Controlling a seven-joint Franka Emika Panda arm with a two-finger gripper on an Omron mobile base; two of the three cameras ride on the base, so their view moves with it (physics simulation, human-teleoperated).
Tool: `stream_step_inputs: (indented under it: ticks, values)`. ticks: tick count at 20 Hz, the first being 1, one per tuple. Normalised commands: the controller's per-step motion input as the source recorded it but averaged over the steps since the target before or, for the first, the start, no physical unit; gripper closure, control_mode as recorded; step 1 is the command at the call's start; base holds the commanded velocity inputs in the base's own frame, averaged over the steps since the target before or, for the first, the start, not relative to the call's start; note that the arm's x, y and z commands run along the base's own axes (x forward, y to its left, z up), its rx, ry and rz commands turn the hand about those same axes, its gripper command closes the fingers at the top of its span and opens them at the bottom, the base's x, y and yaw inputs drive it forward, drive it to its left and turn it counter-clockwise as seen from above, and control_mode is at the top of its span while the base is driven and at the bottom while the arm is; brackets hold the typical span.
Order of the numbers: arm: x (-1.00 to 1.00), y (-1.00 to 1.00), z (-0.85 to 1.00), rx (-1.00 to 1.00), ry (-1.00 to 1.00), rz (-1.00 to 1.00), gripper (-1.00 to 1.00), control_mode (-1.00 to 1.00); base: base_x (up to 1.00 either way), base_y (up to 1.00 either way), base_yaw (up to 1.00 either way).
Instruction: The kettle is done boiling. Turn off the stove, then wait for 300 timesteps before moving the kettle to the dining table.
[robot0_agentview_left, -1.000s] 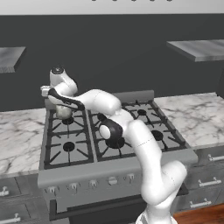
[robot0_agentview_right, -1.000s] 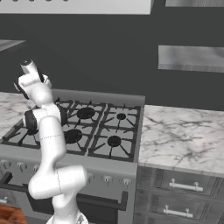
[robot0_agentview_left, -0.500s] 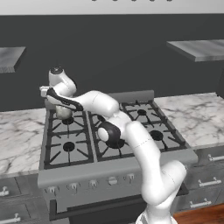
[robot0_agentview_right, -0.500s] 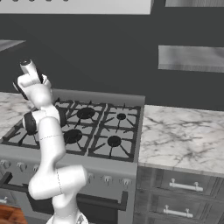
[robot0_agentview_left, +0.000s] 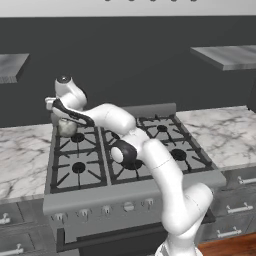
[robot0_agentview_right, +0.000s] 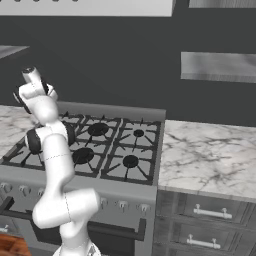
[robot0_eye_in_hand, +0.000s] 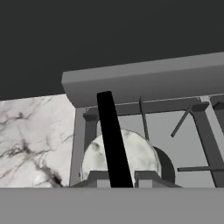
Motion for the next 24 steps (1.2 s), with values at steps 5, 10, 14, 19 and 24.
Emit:
stream_step_inputs:
  ticks: [5,10,14,19,24]
  values:
    - [-0.37,0.0,0.28,0.0,-0.05,-0.13,1.0,-1.0,0.0,0.0,0.0]
    - [-0.52,0.0,0.36,0.0,-0.09,-0.17,1.0,-1.0,0.0,0.0,0.0]
    - [-0.73,-0.01,0.26,0.0,-0.14,-0.18,1.0,-1.0,0.0,0.0,0.0]
    - [-0.79,-0.24,0.06,0.0,-0.18,-0.15,1.0,-1.0,0.0,0.0,0.0]
    - [-0.61,-0.53,0.0,0.0,-0.17,-0.07,1.0,-1.0,0.0,0.0,0.0]
